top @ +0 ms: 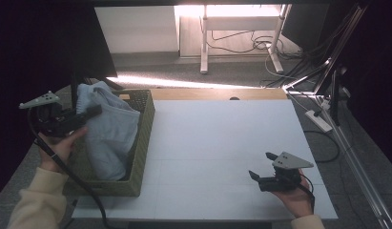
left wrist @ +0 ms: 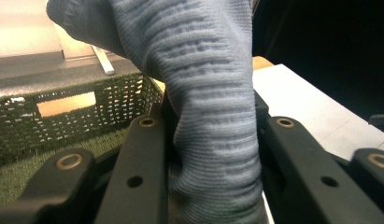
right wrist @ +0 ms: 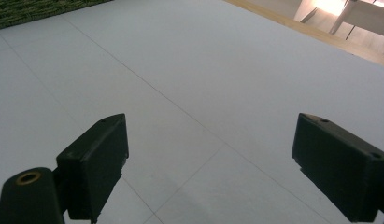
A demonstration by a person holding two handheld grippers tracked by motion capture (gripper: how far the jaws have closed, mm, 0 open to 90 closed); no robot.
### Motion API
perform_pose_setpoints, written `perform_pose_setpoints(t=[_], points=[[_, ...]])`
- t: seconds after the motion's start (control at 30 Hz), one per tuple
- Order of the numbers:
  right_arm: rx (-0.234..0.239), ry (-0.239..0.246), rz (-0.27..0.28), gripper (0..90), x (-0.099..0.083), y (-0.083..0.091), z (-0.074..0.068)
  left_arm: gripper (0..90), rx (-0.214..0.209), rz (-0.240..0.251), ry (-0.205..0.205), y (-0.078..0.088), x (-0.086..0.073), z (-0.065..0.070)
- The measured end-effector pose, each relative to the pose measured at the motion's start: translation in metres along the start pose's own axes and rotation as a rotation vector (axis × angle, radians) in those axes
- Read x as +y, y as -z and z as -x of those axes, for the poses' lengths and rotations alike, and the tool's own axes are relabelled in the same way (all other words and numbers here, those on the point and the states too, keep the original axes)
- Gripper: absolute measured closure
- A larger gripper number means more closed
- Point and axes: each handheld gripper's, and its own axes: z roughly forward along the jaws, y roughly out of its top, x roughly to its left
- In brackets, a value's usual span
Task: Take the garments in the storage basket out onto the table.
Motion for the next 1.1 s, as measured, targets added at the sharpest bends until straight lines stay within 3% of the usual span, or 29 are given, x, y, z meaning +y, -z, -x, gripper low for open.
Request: perform_pose_setpoints(t=[0.77, 1.1], points=[[0.002, 0.002, -0.005, 11.4, 0.0, -0.001, 0.0, 70.4, -0.025, 0.104, 0.023, 0.02, 0.024, 0.0], [0.004, 0.005, -0.009, 11.4, 0.0, -0.001, -0.001, 70.3, -0.038, 0.135, 0.014, 0.023, 0.033, 0.006]])
